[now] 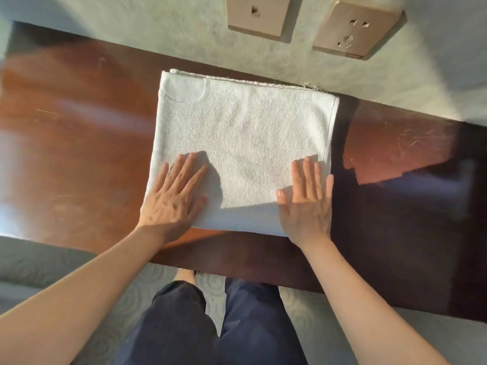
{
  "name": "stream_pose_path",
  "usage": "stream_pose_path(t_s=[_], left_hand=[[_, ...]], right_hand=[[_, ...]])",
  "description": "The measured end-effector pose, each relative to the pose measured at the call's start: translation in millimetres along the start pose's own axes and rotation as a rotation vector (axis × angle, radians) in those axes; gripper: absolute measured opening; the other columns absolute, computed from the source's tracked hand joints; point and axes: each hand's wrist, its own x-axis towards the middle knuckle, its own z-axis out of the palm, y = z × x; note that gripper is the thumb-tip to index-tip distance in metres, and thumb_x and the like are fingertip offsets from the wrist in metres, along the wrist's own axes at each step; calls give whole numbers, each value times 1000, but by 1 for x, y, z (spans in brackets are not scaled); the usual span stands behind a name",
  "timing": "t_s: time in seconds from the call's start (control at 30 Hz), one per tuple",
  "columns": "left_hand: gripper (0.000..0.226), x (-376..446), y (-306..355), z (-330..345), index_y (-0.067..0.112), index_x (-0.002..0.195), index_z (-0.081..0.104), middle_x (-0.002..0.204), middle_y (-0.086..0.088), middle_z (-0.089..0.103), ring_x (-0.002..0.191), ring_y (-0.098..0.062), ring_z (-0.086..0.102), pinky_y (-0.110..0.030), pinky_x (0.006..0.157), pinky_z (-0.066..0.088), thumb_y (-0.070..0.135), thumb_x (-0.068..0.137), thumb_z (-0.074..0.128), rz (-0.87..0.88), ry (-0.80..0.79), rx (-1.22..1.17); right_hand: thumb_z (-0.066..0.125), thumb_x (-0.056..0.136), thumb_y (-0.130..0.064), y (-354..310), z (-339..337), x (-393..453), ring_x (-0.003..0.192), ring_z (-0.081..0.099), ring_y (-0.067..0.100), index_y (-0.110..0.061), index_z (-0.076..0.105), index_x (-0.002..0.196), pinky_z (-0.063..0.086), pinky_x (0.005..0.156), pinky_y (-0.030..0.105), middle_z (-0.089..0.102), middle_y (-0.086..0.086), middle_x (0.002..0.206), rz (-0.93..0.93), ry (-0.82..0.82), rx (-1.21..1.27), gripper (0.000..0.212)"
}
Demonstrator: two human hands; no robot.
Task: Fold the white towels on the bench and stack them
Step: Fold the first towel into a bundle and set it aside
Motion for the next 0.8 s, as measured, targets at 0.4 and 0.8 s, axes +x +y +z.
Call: stream_pose_path(t_s=[0.4,0.8], left_hand=[[65,-16,27,-24,10,142,58,151,-11,50,139,-36,47,-60,108,44,51,91,55,272,-29,63],[33,-5,10,-87,13,104,77,93,2,76,70,-22,73,-30,62,57,39,86,70,238,151,-65]], right_hand=[[34,102,-59,-62,-9,-26,145,-35,44,-18,-22,157,-7,117,68,-31,12,163,-225,-384,-206,89],[41,102,-57,-62,-90,12,104,64,28,-23,42,104,39,76,39,67,2,108,-317,-408,10,34]])
